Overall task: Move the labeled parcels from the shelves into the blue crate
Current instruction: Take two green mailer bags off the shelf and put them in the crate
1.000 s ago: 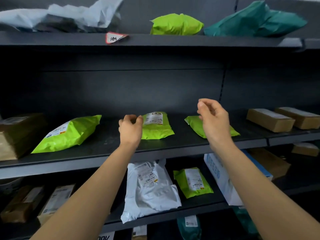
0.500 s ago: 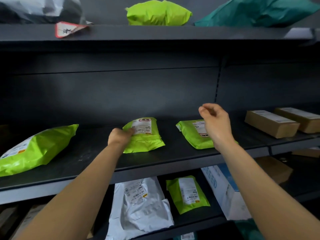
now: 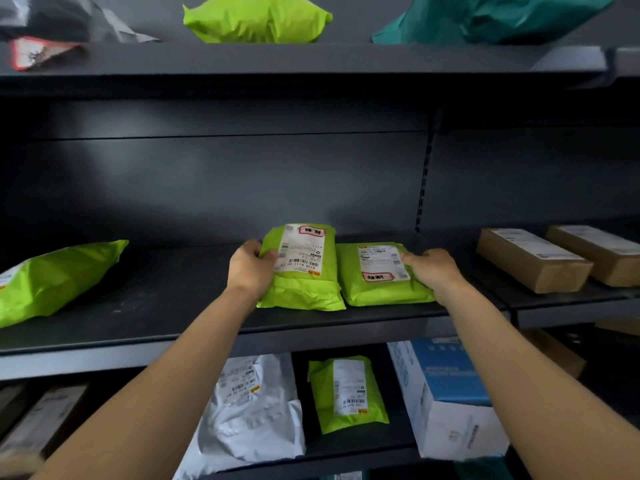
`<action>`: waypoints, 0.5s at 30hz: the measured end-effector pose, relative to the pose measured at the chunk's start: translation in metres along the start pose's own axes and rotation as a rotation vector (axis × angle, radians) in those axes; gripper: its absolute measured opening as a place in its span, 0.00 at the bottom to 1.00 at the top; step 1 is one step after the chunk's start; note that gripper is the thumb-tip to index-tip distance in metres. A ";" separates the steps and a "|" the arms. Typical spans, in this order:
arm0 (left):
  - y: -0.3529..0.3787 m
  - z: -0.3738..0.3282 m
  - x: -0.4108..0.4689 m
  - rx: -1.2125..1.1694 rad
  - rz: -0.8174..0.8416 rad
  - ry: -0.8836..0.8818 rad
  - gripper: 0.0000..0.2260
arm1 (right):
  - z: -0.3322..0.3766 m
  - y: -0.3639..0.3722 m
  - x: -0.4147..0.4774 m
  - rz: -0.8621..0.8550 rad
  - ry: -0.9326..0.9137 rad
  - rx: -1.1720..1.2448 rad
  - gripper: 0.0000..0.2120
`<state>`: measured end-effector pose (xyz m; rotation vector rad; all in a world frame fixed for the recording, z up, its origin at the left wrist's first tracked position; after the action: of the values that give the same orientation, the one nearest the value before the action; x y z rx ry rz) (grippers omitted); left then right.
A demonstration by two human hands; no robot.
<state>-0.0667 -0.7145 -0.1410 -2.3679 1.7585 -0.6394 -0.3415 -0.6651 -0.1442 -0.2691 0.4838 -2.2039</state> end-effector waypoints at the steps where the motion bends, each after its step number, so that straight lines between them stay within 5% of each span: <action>1: 0.001 0.000 -0.003 -0.001 -0.014 0.001 0.13 | 0.000 -0.001 0.002 0.003 0.010 -0.032 0.28; 8: -0.002 -0.003 -0.028 0.068 -0.140 0.011 0.14 | 0.001 0.008 0.009 -0.006 -0.025 -0.198 0.04; 15: -0.049 -0.001 -0.058 0.008 -0.350 0.017 0.15 | 0.039 0.043 -0.015 0.005 -0.205 0.039 0.10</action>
<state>-0.0370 -0.6446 -0.1383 -2.6966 1.3504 -0.7058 -0.2886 -0.6875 -0.1281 -0.4663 0.3275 -2.1495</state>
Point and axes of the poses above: each hand's wrist, its own x-axis towards the middle knuckle, its own y-axis out of the palm, z = x × y, the point moved 2 cm from there along x, towards the middle knuckle, and after that the axes turned 4 degrees about -z, right-handed, at the moved point
